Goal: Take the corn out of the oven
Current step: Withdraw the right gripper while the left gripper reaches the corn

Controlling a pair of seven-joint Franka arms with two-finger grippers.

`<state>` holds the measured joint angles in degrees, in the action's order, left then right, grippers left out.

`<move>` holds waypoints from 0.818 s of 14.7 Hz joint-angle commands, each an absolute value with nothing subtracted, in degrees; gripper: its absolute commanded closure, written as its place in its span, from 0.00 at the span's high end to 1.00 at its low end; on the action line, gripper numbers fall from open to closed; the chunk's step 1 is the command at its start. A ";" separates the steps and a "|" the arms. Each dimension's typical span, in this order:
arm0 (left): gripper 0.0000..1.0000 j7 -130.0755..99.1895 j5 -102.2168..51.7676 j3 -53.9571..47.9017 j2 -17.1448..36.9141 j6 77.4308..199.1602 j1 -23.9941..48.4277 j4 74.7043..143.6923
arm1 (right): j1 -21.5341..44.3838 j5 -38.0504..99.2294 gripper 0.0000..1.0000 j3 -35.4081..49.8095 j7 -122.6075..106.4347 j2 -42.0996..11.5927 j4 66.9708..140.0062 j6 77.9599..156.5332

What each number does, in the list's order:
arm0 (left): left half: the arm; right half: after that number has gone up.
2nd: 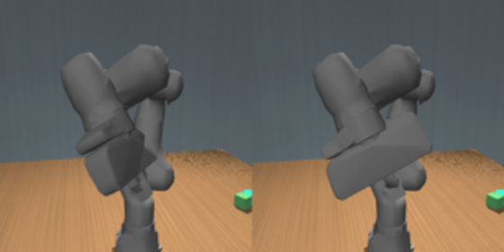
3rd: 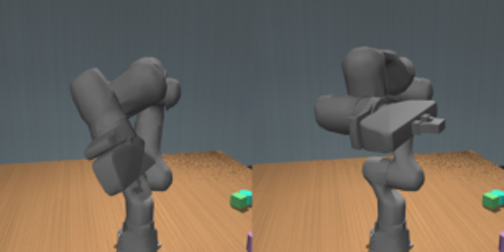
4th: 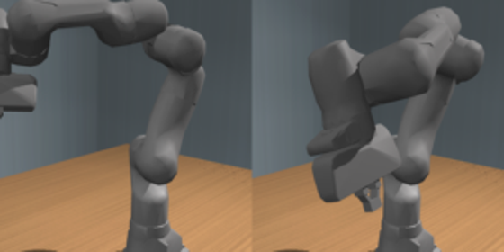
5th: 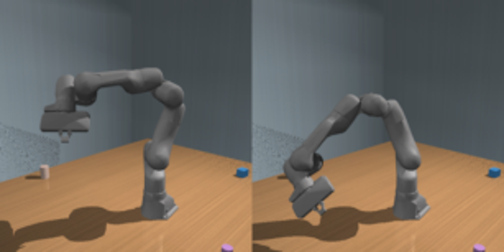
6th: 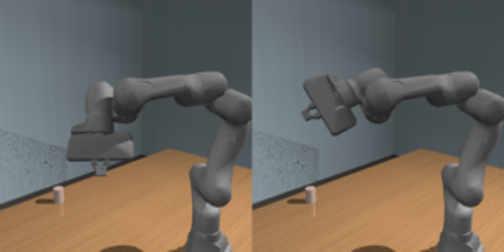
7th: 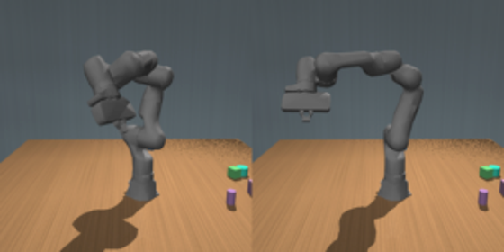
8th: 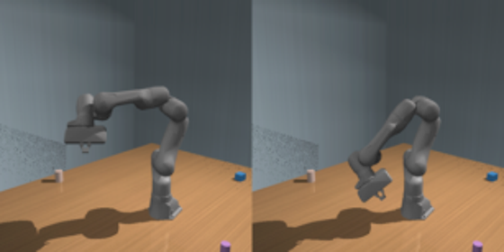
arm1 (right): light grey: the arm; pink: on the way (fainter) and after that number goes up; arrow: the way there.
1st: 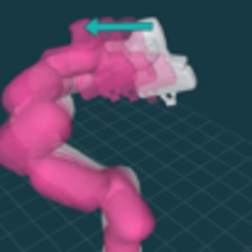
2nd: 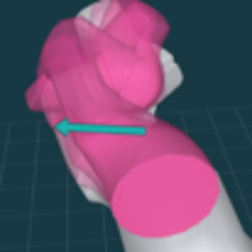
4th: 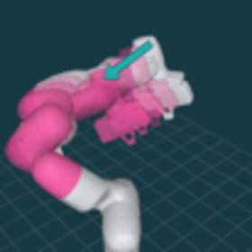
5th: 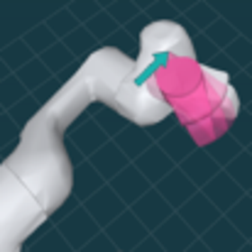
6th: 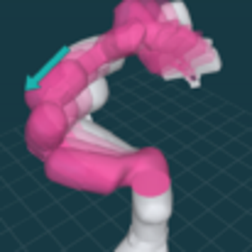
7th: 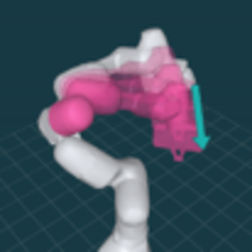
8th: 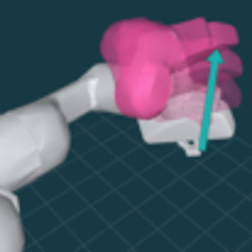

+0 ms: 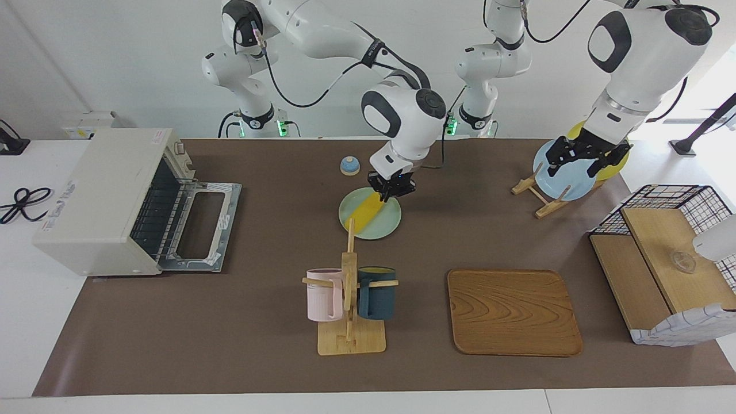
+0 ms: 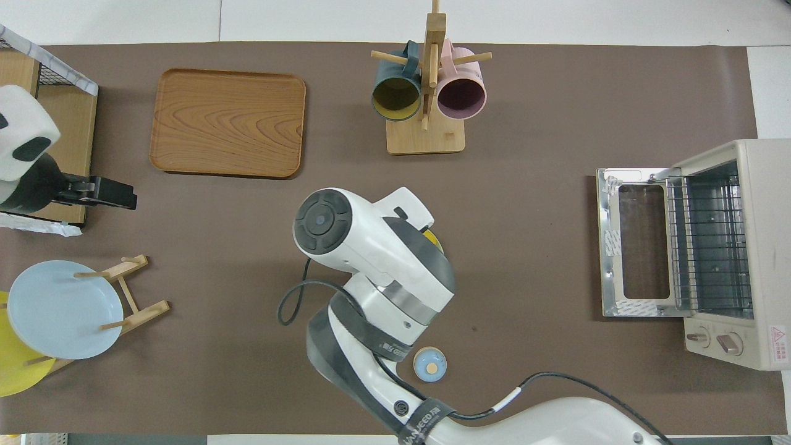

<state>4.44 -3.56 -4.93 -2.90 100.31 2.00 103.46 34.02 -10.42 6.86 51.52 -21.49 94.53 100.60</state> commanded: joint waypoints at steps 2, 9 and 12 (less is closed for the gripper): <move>1.00 5.71 -7.38 -4.31 -3.87 105.73 8.86 109.25 | 27.25 -10.99 0.00 7.38 45.20 -7.93 115.81 107.92; 1.00 5.71 -10.55 -4.31 1.84 110.29 20.55 110.47 | 14.87 -13.62 0.00 7.38 35.25 -4.84 124.53 110.72; 1.00 5.28 -11.43 -4.31 3.16 116.96 26.87 113.46 | 11.79 -16.34 0.00 7.38 33.14 -3.43 129.89 114.94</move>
<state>4.52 -10.33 -5.31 2.94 112.16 22.62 110.61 13.70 -14.18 6.66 34.66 -6.40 124.59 111.23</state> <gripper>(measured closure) 0.000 0.991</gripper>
